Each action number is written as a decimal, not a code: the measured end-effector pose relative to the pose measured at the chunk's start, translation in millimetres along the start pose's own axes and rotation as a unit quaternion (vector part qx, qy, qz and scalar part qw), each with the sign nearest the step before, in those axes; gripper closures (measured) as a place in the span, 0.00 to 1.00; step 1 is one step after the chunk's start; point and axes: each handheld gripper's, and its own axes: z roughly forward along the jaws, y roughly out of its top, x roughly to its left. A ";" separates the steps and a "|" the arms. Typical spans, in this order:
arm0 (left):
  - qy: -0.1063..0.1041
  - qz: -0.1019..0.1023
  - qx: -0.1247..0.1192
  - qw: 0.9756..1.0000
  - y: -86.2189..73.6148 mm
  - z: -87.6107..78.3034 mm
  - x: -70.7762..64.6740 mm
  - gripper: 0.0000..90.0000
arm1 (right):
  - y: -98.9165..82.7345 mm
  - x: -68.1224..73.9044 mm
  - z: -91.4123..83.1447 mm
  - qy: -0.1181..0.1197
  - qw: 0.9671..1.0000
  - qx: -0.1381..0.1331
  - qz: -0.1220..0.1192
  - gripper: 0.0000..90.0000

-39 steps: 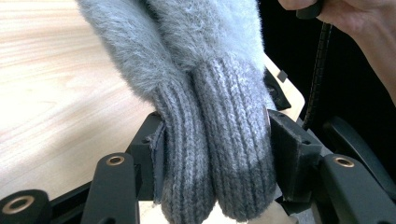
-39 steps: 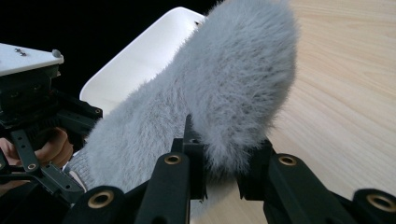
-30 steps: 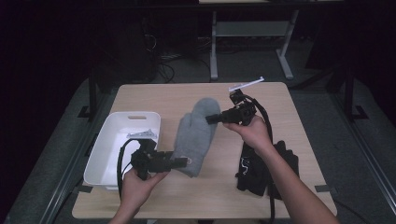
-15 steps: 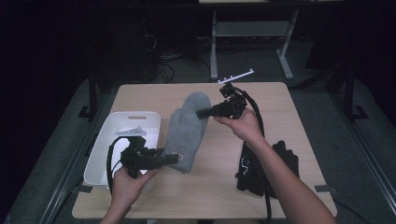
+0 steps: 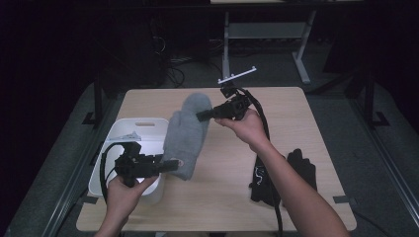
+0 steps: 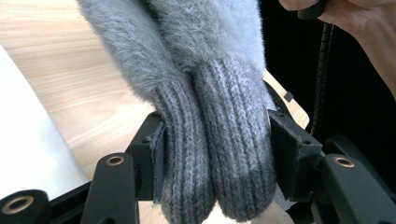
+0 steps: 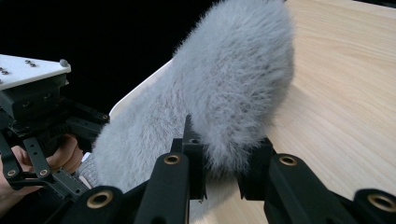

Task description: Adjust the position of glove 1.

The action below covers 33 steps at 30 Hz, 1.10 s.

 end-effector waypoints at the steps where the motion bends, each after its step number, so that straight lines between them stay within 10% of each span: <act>1: 0.000 -0.002 0.000 1.000 -0.2 -1.5 0.4 0.49 | 1.1 0.4 1.4 0.002 1.000 0.000 -0.003 0.84; 33: 0.025 -0.020 -0.022 0.999 -6.8 -49.6 21.2 0.49 | 35.2 23.4 47.7 0.030 0.999 0.012 -0.010 0.84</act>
